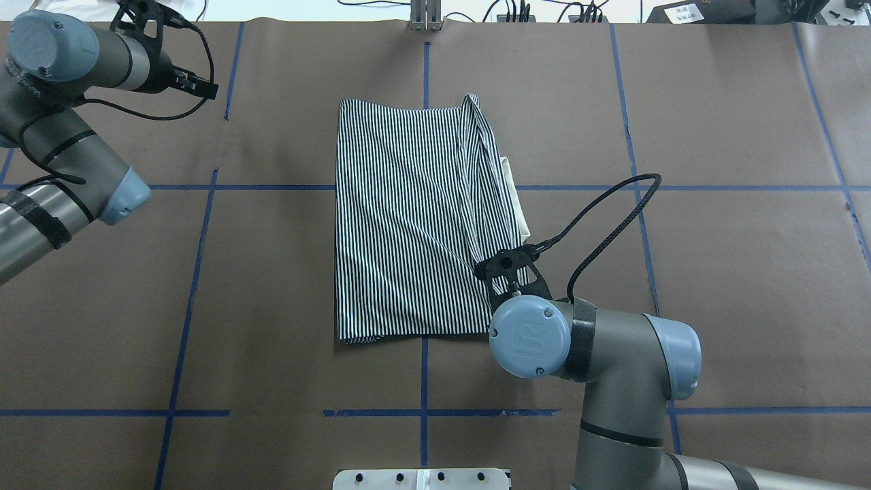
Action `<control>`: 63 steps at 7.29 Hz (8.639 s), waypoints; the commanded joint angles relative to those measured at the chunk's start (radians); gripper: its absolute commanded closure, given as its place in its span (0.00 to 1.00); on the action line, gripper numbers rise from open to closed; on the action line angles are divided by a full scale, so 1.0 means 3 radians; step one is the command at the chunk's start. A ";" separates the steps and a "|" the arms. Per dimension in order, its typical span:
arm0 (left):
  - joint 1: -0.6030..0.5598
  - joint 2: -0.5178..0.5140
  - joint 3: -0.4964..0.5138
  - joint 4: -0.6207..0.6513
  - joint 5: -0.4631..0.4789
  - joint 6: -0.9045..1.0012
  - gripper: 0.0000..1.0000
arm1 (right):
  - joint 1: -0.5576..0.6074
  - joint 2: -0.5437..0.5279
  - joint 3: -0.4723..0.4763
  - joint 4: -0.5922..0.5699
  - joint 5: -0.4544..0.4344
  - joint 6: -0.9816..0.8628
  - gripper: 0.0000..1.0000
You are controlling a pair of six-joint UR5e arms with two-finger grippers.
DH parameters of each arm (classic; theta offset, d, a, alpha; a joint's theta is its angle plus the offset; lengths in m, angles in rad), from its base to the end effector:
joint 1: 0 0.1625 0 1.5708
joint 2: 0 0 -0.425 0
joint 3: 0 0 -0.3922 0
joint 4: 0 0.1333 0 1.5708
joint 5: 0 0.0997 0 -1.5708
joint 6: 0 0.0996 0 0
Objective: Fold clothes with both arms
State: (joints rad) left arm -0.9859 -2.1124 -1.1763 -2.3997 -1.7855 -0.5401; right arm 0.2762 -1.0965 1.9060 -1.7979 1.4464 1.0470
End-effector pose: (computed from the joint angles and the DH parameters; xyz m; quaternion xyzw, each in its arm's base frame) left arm 0.3171 -0.6818 0.4411 0.3439 0.3287 0.0699 0.8768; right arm -0.5397 -0.3044 0.2844 0.1664 -0.2407 -0.1003 0.9509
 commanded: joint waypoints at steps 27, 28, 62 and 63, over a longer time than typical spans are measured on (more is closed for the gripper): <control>0.0003 0.0000 0.0004 0.0002 -0.0092 -0.0005 0.00 | 0.0980 0.0723 -0.0895 0.0888 0.0766 0.0156 0.21; 0.0003 0.0005 0.0009 0.0007 -0.0092 -0.0005 0.00 | 0.1047 0.0816 -0.1191 0.1077 0.0788 0.0151 0.27; 0.2299 0.0691 -0.1883 0.0492 0.1109 -0.4009 0.42 | 0.1227 -0.0911 -0.0120 0.2695 0.1095 0.1107 0.00; 0.2401 0.0675 -0.1883 0.0498 0.1231 -0.4216 0.67 | 0.1227 -0.0916 -0.0120 0.2695 0.1095 0.1107 0.00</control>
State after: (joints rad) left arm -0.2995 -1.9002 -1.7416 -2.2655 -1.4548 -1.7137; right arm 0.6463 -1.3699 1.8698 -0.9913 1.7770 1.3759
